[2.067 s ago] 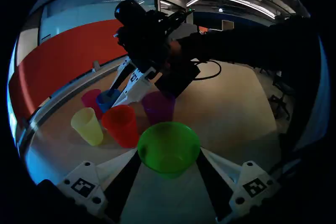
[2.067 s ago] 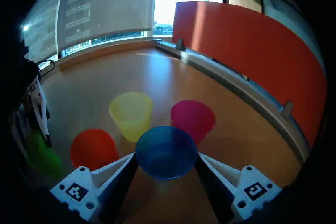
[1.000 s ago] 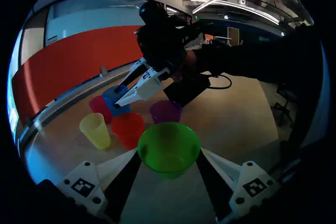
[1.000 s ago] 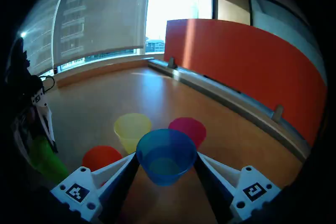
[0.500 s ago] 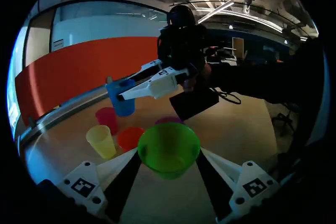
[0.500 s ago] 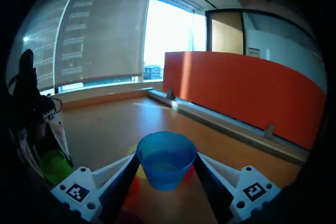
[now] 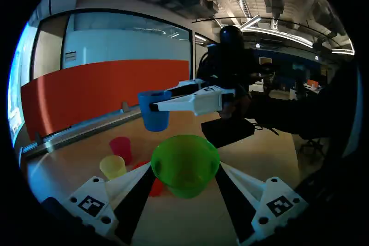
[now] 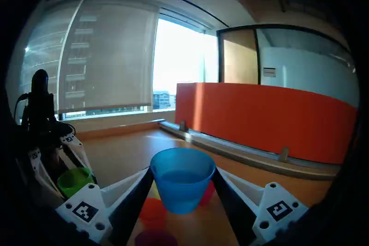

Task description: Pour water

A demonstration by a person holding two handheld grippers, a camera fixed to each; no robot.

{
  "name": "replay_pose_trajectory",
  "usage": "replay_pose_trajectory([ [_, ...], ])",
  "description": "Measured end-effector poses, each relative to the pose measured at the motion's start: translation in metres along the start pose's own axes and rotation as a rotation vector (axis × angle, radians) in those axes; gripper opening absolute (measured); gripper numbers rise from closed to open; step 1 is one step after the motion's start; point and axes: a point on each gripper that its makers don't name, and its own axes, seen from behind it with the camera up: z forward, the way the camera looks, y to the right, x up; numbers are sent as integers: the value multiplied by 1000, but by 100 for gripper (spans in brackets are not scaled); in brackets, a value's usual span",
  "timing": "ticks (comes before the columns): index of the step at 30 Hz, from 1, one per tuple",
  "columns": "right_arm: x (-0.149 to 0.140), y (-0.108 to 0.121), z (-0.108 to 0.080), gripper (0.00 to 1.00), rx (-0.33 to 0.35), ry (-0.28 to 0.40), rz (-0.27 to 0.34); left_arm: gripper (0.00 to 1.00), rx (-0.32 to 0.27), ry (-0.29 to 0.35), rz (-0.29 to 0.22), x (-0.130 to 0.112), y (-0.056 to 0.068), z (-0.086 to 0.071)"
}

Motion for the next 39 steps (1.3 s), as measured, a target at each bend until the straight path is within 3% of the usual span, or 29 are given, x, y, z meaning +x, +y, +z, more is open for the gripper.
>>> replay_pose_trajectory([
  [9,11,-12,-47,91,-37,34,-1,86,31,104,-19,31,8,-10],
  [22,4,-36,-102,91,-62,26,-5,86,59,174,-10,54,24,-22],
  [30,-4,-53,-123,91,-61,20,-14,87,81,204,-8,65,28,-26],
  [39,-15,-59,-133,91,-60,19,-7,87,80,210,-12,69,32,-25],
])
